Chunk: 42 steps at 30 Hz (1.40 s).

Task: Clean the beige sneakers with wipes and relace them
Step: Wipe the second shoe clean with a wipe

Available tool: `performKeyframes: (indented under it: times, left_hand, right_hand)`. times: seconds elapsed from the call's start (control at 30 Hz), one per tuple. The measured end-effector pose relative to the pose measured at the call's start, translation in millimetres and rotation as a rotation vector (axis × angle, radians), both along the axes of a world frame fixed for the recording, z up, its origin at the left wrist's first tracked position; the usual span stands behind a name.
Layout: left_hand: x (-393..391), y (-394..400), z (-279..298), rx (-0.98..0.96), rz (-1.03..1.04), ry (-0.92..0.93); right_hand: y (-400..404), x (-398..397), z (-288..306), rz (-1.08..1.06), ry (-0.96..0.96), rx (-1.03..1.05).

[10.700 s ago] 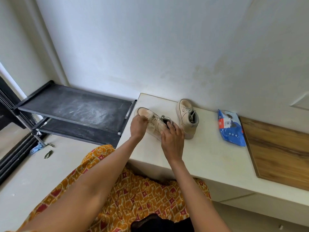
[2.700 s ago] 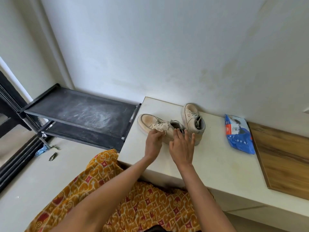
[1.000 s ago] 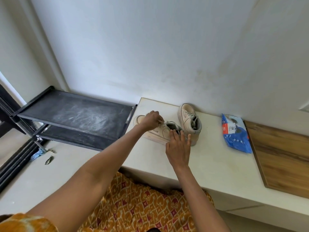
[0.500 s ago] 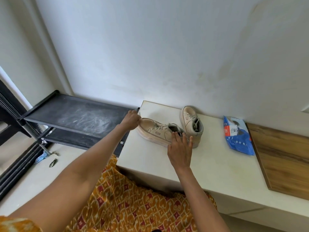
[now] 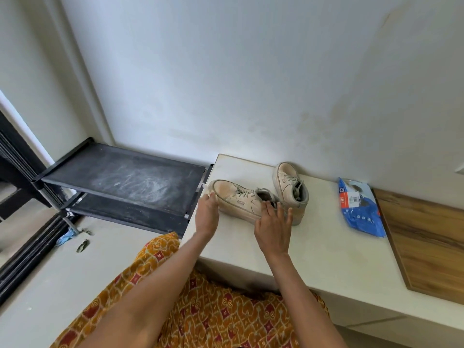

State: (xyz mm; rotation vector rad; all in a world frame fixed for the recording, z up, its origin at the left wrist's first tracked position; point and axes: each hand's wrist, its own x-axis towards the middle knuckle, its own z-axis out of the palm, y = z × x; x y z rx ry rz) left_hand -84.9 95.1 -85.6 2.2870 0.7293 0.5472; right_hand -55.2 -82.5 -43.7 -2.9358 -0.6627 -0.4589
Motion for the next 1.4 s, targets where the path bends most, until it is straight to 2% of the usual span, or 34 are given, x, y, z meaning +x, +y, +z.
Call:
performKeyframes:
  times: [0.13, 0.27, 0.33, 0.43, 0.53, 0.63, 0.73, 0.83, 0.97, 1.17, 1.4]
  left_hand:
    - [-15.8, -23.2, -11.5, 0.098, -0.076, -0.063]
    - [-21.6, -9.9, -13.3, 0.173, -0.145, -0.106]
    - [-16.4, 2.7, -5.6, 0.062, -0.041, -0.16]
    - [0.9, 23.0, 11.8, -0.246, 0.189, -0.177]
    - [15.4, 30.1, 23.2, -0.43, 0.202, -0.201]
    - [23.8, 18.2, 28.4, -0.523, 0.224, -0.221]
    - [25.7, 2.5, 27.0, -0.438, 0.227, -0.191]
    - [27.1, -3.8, 19.0, -0.334, 0.226, -0.124]
    - [26.4, -14.0, 20.2, -0.295, 0.225, -0.124]
    - [26.6, -31.1, 23.6, -0.149, 0.043, -0.182]
    - [0.3, -41.1, 27.0, -0.2, -0.085, -0.349]
  right_hand:
    - [-1.0, 0.4, 0.9, 0.007, 0.001, -0.011]
    - [-0.6, -0.9, 3.8, 0.019, 0.01, 0.001]
    - [-1.2, -0.9, 3.7, 0.019, 0.01, 0.011]
    - [-4.0, 1.8, 3.2, 0.03, -0.013, 0.049]
    - [-11.9, 3.9, 5.9, 0.067, -0.03, 0.15]
    - [-23.8, 3.7, 7.8, -0.042, 0.061, 0.339]
    - [-30.1, 4.2, 9.2, -0.142, 0.279, 0.531]
    - [-30.4, 2.8, 10.6, -0.122, 0.398, 0.593]
    - [-26.9, -11.7, 12.2, -0.138, 0.371, 0.639]
    - [-12.6, -38.8, 3.0, -0.038, 0.336, 0.646]
    - [-1.4, -48.8, 14.5, -0.016, 0.246, 0.615]
